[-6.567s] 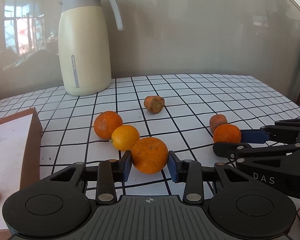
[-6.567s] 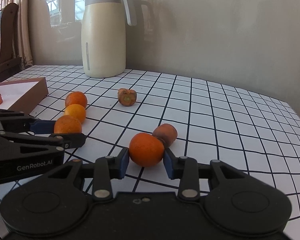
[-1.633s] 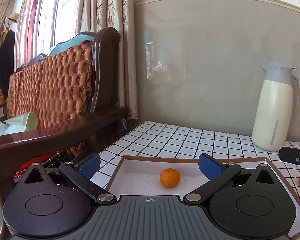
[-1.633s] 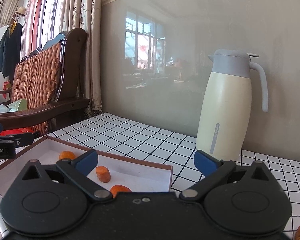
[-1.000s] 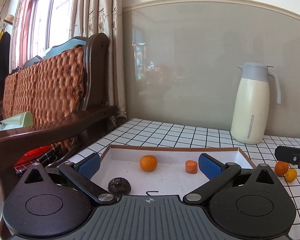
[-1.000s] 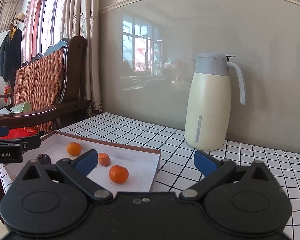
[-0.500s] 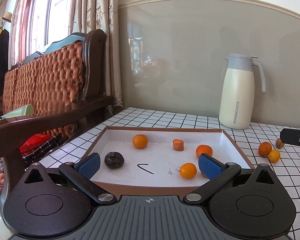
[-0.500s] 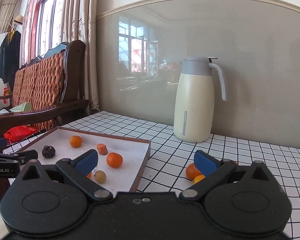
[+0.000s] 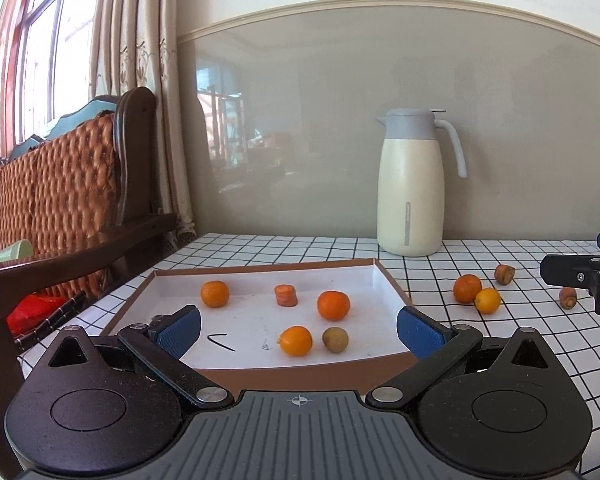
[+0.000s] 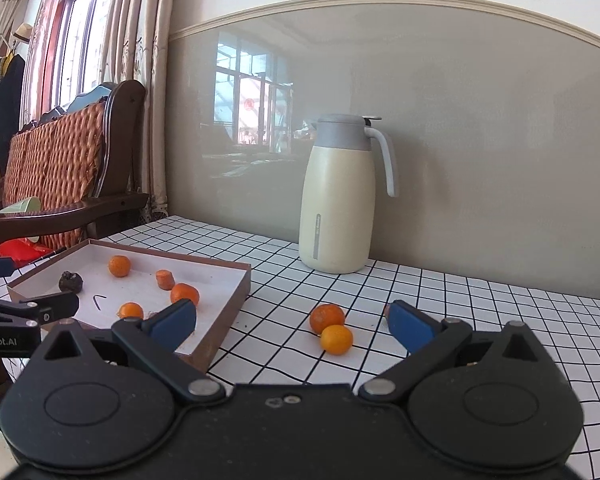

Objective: Organize fruits
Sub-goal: 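Withdraw both open tools from the box toward the remaining fruits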

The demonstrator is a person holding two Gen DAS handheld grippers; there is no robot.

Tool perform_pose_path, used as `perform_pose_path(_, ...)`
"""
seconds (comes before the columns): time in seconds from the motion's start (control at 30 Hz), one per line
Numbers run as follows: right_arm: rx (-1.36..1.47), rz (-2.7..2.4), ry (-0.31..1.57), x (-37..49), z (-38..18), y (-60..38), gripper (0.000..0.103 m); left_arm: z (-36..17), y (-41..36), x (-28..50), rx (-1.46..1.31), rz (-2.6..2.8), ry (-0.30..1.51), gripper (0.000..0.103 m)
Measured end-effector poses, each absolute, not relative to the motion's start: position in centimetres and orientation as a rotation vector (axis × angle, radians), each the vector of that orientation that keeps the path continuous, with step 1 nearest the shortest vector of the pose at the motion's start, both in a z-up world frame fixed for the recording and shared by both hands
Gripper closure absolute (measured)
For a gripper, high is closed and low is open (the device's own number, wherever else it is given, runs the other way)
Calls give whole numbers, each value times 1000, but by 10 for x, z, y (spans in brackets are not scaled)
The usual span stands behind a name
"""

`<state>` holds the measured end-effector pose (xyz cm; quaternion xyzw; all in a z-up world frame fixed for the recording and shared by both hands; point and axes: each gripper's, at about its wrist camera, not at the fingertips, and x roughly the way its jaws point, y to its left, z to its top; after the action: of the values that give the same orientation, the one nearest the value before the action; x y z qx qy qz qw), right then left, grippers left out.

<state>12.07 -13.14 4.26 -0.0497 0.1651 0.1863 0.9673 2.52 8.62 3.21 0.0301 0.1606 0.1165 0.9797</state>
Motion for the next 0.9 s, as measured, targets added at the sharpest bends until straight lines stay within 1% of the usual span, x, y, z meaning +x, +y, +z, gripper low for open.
perform_pose_path(0.43,-142,267,348,119,31,-179,6,24,19,49,173,120,331,0)
perform_pose_path(0.73,-143,197,347,130,26,-211,7,24,-16,76,158,9,343,0)
perform_pose_path(0.9,-138,174,361,143,22,-221,9,17,-38,96,174,-28,351,0)
